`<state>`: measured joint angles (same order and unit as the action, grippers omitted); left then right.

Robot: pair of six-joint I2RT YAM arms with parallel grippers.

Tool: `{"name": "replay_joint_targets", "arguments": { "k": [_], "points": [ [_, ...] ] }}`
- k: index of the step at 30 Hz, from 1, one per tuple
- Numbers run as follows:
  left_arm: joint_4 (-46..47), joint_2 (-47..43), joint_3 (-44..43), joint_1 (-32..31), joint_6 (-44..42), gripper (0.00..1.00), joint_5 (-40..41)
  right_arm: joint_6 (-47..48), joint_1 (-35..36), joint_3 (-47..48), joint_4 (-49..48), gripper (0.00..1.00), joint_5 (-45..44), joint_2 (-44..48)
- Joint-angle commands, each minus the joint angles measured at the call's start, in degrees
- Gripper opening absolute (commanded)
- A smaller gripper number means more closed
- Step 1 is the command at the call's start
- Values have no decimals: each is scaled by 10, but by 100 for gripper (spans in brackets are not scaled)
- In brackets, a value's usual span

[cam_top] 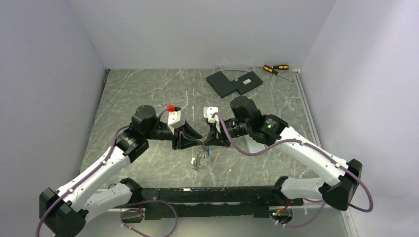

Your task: Put the keys on the keyring

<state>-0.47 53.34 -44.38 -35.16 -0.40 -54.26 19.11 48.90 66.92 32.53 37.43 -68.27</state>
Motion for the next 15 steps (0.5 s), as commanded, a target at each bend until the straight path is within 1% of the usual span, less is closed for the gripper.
{"name": "replay_joint_targets", "arguments": {
  "k": [1,5,11,13,14,15],
  "points": [
    [6,2,-25,-3,-8,34,-21,8,2,37,-25,0,0,17],
    [6,5,-26,-6,-14,33,-16,8,2,39,-25,0,2,17],
    [-10,9,-28,-9,-15,24,-15,8,2,38,-30,0,13,21],
    [-10,9,-28,-10,-15,16,-15,7,2,37,-29,0,15,20],
    [-8,9,-28,-10,-14,3,-16,8,2,37,-29,0,15,20],
    [-8,9,-29,-10,-12,0,-18,8,2,37,-29,0,16,19]
  ]
}}
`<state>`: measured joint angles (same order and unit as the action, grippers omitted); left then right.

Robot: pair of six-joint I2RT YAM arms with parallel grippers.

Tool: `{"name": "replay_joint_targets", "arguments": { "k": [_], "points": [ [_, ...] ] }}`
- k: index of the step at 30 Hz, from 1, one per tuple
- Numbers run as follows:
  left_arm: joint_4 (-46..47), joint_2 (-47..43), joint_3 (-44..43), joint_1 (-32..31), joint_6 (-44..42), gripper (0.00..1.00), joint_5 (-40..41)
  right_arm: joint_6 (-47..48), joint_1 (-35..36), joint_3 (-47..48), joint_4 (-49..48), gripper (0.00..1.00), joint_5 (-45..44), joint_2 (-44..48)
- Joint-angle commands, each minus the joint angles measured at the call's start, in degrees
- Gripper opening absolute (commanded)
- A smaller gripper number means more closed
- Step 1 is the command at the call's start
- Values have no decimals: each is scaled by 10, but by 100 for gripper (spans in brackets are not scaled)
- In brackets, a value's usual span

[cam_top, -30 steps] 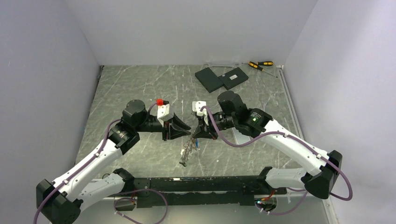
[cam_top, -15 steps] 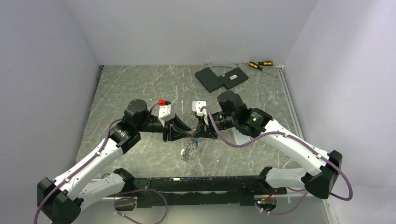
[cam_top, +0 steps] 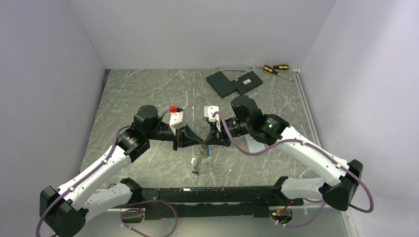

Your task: Put the keys on the keyring

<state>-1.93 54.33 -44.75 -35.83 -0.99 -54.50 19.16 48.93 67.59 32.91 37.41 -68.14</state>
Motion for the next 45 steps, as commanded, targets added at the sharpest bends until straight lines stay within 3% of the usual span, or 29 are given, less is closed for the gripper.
{"name": "replay_joint_targets", "arguments": {
  "k": [1,6,7,10,13,36,45],
  "points": [
    [7,-1,-25,-4,-4,0,-17,7,2,31,-33,0,17,17],
    [15,-19,-20,-5,-2,0,-16,1,2,23,-46,0,20,22],
    [15,-23,-19,-5,-3,0,-12,-1,2,20,-49,8,19,24],
    [15,-34,-17,-5,-3,0,-7,-6,2,8,-60,45,14,34],
    [15,-40,-17,-5,-3,0,-5,-10,2,-7,-70,52,5,49],
    [29,-61,-15,-3,-7,0,11,-25,-1,-35,-99,36,17,46],
    [26,-61,-16,-4,-9,0,15,-25,-1,-37,-103,14,18,44]
  ]
}}
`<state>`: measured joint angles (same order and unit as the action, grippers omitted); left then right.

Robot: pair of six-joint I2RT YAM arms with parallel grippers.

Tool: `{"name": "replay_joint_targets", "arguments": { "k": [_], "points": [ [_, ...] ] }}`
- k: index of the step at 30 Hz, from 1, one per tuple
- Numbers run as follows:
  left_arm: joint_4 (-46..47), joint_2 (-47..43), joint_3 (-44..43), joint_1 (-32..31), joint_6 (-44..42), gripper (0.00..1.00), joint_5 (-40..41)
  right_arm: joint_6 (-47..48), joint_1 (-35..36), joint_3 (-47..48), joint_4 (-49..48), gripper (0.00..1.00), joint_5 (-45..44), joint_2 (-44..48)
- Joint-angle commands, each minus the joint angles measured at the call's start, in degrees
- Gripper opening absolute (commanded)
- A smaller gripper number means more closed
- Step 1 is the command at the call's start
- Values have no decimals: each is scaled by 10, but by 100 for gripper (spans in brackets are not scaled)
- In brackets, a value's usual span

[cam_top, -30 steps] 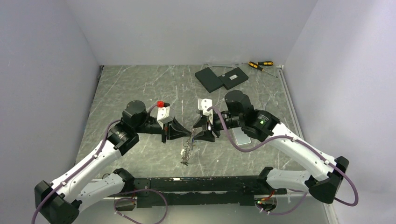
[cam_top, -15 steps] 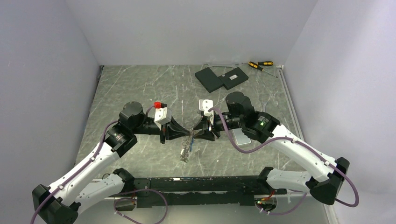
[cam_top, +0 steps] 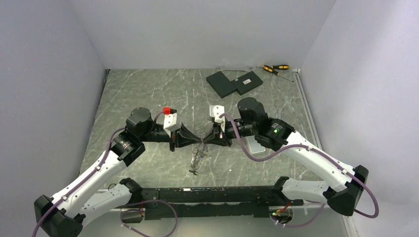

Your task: Put the keys on the keyring

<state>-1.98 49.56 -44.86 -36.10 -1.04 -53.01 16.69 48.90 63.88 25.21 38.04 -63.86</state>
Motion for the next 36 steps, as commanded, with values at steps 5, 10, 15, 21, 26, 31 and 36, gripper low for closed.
{"name": "replay_joint_targets", "arguments": {
  "k": [5,10,15,21,26,31,36],
  "points": [
    [25,-15,-14,-1,-11,0,6,0,-1,-3,-22,0,9,3],
    [28,-19,-13,0,-10,0,12,-2,-1,-8,-24,0,8,5],
    [34,-23,-11,2,-6,0,17,-3,-1,-10,-24,0,8,7],
    [41,-28,-7,5,-2,0,23,-5,-1,-11,-27,0,10,5],
    [44,-30,-6,7,1,0,26,-9,-1,-14,-32,0,12,3],
    [47,-32,-5,9,2,0,29,-15,-1,-21,-40,0,13,6],
    [50,-34,-4,9,6,0,31,-21,-1,-26,-48,0,13,5]
  ]
}}
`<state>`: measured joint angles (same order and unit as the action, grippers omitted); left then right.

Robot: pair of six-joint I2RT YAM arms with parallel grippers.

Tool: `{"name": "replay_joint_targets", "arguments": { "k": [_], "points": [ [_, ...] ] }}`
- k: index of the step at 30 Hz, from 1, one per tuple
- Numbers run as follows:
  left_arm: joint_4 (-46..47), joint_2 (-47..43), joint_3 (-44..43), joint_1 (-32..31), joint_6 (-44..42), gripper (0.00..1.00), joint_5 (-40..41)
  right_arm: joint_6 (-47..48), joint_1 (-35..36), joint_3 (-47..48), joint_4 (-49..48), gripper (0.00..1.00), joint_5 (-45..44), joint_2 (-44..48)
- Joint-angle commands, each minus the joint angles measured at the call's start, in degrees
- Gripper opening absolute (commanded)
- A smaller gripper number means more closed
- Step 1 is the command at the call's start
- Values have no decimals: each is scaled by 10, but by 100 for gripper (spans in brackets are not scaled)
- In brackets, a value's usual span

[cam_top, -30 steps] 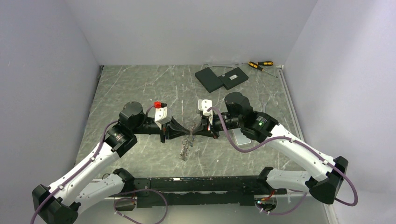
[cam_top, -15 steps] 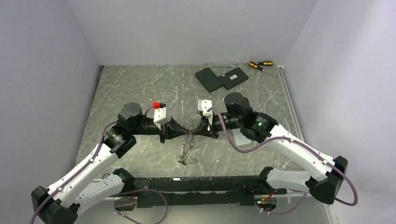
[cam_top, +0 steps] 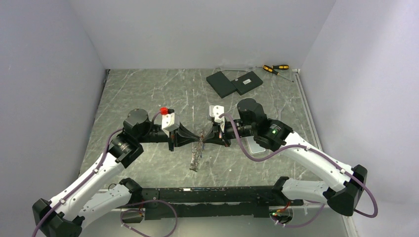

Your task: Put the keys on the keyring

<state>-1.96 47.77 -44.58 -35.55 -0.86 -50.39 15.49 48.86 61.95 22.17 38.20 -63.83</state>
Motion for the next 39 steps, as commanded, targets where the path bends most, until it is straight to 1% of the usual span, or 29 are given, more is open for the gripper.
{"name": "replay_joint_targets", "arguments": {
  "k": [1,9,10,13,14,15,16,29,34,39],
  "points": [
    [52,-17,-6,4,5,0,6,-10,-1,-9,-19,0,12,5],
    [52,-17,-6,6,5,0,5,-19,-1,-11,-34,0,10,9],
    [52,-17,-6,6,5,0,5,-20,-1,-11,-36,7,8,10],
    [51,-18,-6,6,4,0,6,-20,-1,-11,-39,32,8,12],
    [51,-18,-5,6,4,0,6,-20,-1,-11,-40,38,7,13],
    [51,-18,-6,6,4,0,6,-20,-1,-11,-40,42,7,13],
    [51,-17,-6,6,4,0,5,-19,-1,-10,-40,44,7,15],
    [55,-16,-5,7,5,0,-3,-11,-1,7,-46,45,29,1],
    [55,-17,-5,7,5,0,-2,-12,0,13,-54,43,28,0],
    [56,-18,-5,7,5,0,-1,-17,0,15,-65,37,31,-4]
  ]
}}
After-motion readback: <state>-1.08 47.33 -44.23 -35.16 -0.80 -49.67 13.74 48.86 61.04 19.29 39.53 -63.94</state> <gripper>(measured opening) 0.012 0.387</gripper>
